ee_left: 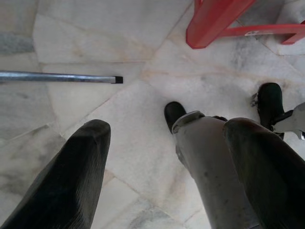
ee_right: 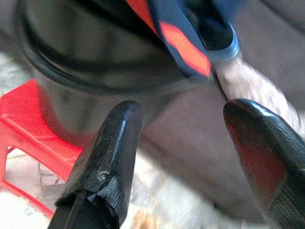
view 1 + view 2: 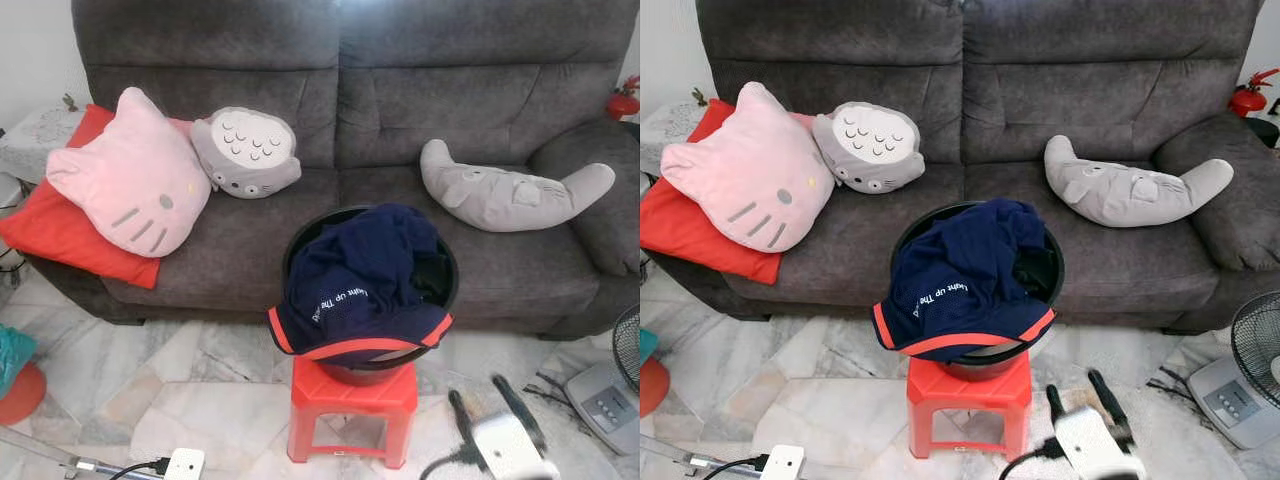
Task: Hang hanger
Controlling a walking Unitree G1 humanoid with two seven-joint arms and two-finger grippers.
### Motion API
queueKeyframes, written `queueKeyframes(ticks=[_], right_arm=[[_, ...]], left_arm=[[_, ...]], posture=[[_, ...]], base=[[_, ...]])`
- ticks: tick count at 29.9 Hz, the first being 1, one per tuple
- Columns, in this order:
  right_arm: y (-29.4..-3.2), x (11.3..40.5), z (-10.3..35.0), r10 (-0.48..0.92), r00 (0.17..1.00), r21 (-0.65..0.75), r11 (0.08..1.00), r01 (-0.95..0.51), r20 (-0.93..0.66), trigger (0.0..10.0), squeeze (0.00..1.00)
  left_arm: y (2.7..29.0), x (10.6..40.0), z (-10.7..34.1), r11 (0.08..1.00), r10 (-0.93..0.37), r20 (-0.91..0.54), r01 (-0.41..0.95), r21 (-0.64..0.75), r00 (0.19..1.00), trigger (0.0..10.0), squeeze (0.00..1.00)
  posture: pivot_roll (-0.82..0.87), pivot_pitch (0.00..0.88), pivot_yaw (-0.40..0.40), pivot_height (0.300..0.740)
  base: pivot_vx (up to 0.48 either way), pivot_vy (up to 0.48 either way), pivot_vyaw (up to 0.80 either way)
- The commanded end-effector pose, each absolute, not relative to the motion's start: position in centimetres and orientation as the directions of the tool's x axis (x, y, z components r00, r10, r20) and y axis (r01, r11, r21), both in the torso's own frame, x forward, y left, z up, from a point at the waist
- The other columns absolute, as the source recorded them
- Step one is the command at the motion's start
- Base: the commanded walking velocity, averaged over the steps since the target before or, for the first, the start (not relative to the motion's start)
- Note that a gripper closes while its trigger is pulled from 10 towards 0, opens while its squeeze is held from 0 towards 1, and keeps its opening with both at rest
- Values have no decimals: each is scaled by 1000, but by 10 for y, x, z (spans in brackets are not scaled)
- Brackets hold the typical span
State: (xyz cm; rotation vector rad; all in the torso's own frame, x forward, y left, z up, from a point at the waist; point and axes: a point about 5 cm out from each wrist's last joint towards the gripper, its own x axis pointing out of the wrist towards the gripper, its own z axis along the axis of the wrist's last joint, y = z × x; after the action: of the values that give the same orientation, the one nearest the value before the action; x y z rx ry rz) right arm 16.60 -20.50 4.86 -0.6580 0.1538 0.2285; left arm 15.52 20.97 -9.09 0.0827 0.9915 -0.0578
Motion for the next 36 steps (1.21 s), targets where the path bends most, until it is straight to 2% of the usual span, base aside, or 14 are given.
queueKeyframes(ticks=[1, 6, 8, 11, 17, 26, 27, 28, 29, 36], right_arm=[[-203, 169, 51, 209, 950, -628, 713, -311, -233, 10000, 0], [-207, 185, 64, 223, 954, -644, 704, -299, -199, 10000, 0], [-201, 190, 69, 284, 936, -629, 695, -350, -207, 10000, 0], [-196, 196, 72, 340, 912, -668, 627, -401, -228, 10000, 0], [-197, 205, 78, 346, 916, -672, 632, -386, -201, 10000, 0], [-194, 215, 86, 396, 893, -694, 582, -424, -213, 10000, 0], [-196, 216, 85, 395, 892, -700, 572, -427, -221, 5412, 0], [-196, 216, 85, 395, 892, -700, 572, -427, -221, 5412, 0], [-197, 217, 84, 393, 892, -702, 571, -426, -223, 0, 0], [-198, 224, 90, 391, 897, -707, 574, -413, -207, 0, 0]], left_arm=[[215, 152, -91, 994, -5, -843, 91, 52, 538, 10000, 0], [218, 157, -89, 995, -6, -838, 90, 52, 546, 10000, 0], [218, 157, -88, 995, -6, -837, 90, 51, 547, 10000, 0], [222, 159, -87, 995, -1, -836, 84, 54, 549, 10000, 0], [222, 159, -87, 995, 2, -836, 80, 55, 548, 10000, 0], [223, 145, -92, 995, 7, -852, 77, 55, 524, 10000, 0], [224, 143, -93, 996, 10, -855, 75, 57, 519, 10000, 0], [224, 143, -93, 996, 10, -855, 75, 57, 519, 10000, 0], [224, 142, -93, 996, 11, -857, 74, 58, 516, 10000, 0], [224, 142, -93, 995, 14, -861, 80, 63, 508, 10000, 0]], posture=[[-169, 48, 53, 740], [-169, 48, 53, 740], [-168, 51, 52, 740], [-167, 52, 51, 740], [-164, 53, 50, 740], [-164, 53, 49, 740], [-164, 53, 49, 740], [-164, 53, 49, 740], [-164, 53, 49, 740], [-161, 52, 50, 740]], base=[[0, 0, 0], [0, 0, 0], [0, 0, 0], [0, 0, 0], [0, 0, 0], [0, 0, 0], [0, 0, 0], [0, 0, 0], [0, 0, 0], [0, 0, 0]])
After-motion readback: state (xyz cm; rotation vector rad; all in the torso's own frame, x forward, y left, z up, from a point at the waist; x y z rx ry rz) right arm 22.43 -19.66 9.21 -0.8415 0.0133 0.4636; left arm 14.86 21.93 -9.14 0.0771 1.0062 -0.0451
